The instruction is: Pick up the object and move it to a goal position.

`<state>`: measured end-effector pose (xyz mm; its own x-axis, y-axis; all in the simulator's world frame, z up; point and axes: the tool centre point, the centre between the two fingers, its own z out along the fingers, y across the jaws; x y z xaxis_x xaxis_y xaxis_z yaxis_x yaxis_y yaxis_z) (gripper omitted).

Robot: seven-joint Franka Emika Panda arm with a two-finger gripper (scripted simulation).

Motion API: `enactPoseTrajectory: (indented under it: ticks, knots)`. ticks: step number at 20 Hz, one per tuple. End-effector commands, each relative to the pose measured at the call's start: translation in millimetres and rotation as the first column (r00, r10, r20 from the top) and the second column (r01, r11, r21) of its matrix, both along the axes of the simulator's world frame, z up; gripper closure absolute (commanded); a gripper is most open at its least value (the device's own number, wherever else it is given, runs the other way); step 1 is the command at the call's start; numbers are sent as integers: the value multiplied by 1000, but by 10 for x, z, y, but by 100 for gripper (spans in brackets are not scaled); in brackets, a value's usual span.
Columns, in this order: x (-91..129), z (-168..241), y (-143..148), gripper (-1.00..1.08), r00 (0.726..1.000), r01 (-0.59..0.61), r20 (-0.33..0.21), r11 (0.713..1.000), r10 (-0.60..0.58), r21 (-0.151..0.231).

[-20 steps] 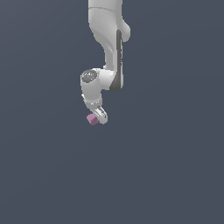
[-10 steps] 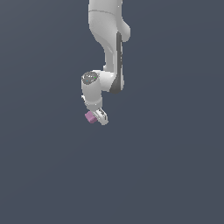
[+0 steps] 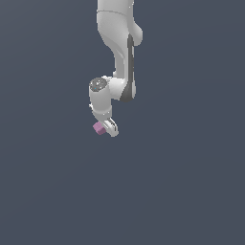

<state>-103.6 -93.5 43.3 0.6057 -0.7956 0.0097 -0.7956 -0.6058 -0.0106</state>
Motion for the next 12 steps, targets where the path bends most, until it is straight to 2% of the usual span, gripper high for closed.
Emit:
enactPoseTrajectory:
  ticks: [1, 7, 12]
  knots:
    - [3, -1, 68, 108, 1000, -3, -3, 1000, 3, 1]
    - [41, 71, 350, 108, 1000, -3, -5, 1000, 3, 1]
    - [98, 172, 744, 108, 1000, -2, -8, 1000, 2, 0]
